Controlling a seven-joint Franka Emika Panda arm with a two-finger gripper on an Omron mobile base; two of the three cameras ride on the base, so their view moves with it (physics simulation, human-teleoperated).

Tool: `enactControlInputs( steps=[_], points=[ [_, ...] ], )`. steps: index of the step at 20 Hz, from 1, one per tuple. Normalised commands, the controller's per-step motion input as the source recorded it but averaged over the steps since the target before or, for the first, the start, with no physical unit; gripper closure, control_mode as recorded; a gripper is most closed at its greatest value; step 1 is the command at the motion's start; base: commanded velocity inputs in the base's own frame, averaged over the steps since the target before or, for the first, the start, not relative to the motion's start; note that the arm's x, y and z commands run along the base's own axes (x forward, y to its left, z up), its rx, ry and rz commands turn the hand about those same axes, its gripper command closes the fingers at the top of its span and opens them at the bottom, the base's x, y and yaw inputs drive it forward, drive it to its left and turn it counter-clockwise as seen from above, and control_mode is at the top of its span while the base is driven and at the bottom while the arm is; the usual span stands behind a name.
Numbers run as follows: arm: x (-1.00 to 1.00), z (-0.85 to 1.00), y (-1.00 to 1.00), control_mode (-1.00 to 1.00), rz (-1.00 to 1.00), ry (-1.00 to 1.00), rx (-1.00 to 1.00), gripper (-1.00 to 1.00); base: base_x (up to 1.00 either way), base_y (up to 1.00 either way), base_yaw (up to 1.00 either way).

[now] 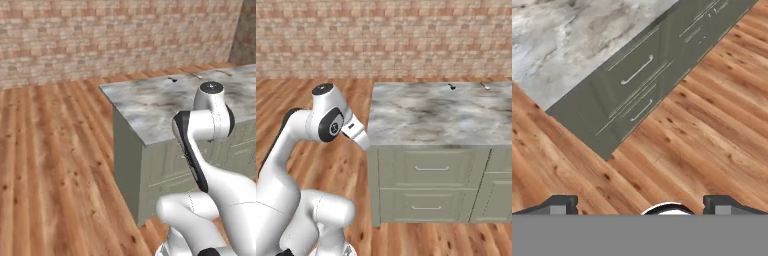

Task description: Pick up the metallic utensils from the counter and place them in the open drawer. Make sure not to pick up any wooden utensils.

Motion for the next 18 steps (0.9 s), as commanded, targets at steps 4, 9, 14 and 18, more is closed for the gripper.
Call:
enactControlInputs(
  steps=[4, 9, 14, 18],
  points=[
    [0.00, 0.00, 0.00, 1.00, 0.00, 0.00, 0.00, -1.00, 0.33, 1.00, -0.11],
    [0.00, 0.00, 0.00, 1.00, 0.00, 0.00, 0.00, -1.00, 0.69, 1.00, -0.23],
    [0.00, 0.00, 0.00, 1.00, 0.00, 0.00, 0.00, -1.00, 0.99, 1.00, -0.27],
    [0.00, 0.00, 0.00, 1.00, 0.00, 0.00, 0.00, -1.00, 1.00, 1.00, -0.33]
  ],
)
